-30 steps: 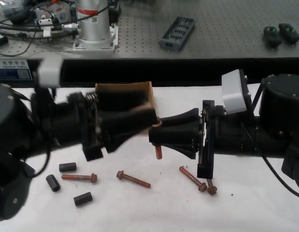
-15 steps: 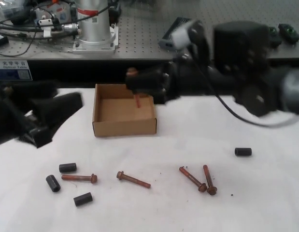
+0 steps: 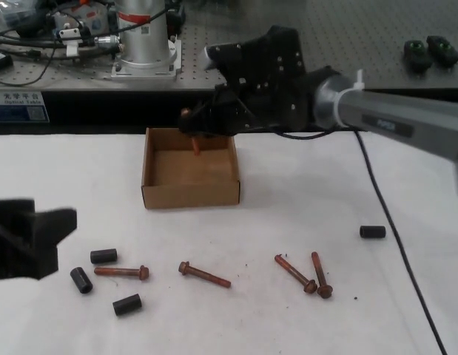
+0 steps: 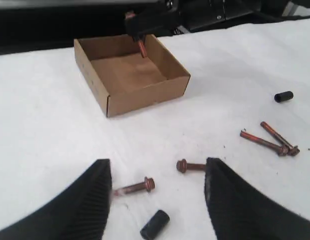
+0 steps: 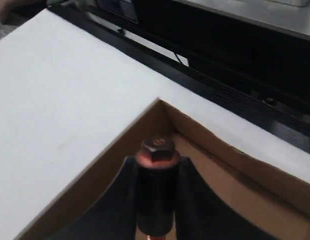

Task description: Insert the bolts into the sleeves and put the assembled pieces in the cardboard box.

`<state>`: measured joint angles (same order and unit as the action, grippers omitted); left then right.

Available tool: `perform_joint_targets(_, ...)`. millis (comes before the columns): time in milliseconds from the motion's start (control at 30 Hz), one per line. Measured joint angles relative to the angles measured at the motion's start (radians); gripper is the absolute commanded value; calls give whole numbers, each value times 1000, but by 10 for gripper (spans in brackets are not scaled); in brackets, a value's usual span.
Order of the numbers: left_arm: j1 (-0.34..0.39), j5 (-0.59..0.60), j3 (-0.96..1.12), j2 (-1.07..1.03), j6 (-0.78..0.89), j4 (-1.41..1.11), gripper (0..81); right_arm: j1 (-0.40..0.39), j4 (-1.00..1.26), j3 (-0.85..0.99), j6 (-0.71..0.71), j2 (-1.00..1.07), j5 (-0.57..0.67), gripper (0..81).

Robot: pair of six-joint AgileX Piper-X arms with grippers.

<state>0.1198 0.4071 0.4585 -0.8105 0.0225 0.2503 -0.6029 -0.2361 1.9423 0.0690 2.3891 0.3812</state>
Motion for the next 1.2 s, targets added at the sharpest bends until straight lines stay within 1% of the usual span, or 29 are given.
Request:
perform_joint_targets(33,0,0,0,0,0,4,407,0,-5,3,0,4,-9,88)
perform_joint_targets(100,0,-3,0,0,0,49,407,0,-15,6,1,5,-14,270)
perform_joint_targets(133,0,-2,0,0,0,61,407,0,-16,9,2,5,-13,387)
perform_joint_targets(167,0,-2,0,0,0,69,407,0,-16,13,2,5,-21,484)
perform_joint_targets(200,0,-2,0,0,0,77,407,0,-19,16,4,5,-33,522)
perform_joint_targets(233,0,-2,0,0,0,83,407,0,-24,18,4,5,-46,509)
perform_joint_targets(300,0,-2,0,0,0,85,410,0,-41,18,4,2,-65,454)
perform_joint_targets(367,0,-2,0,0,0,87,422,0,-90,18,4,-4,-75,427)
perform_joint_targets(433,0,-2,0,0,0,88,435,0,-167,18,4,-14,-81,422)
perform_joint_targets(533,0,-2,0,0,16,88,435,0,-298,18,-7,-45,-85,421)
perform_joint_targets(667,0,-2,0,0,55,83,435,-5,-437,18,-86,-105,-87,421)
perform_joint_targets(700,0,-5,0,0,60,83,435,-5,-442,18,-90,-109,-87,417)
perform_joint_targets(767,0,-7,0,0,49,80,435,-13,-487,18,-121,-135,-86,397)
perform_joint_targets(800,0,-7,2,0,-23,80,435,-18,-506,18,-132,-146,-86,381)
perform_joint_targets(867,0,-7,6,0,-92,83,435,-43,-570,16,-145,-162,-86,356)
perform_joint_targets(933,0,-7,7,0,-163,85,435,-75,-620,-10,-172,-162,-86,356)
perform_joint_targets(967,0,-7,7,0,-177,90,435,-99,-634,-49,-183,-162,-86,355)
perform_joint_targets(1067,0,-10,7,0,-203,115,435,-130,-645,-96,-218,-162,-88,355)
perform_joint_targets(1200,0,-54,7,0,-259,142,435,-186,-656,-163,-236,-162,-93,355)
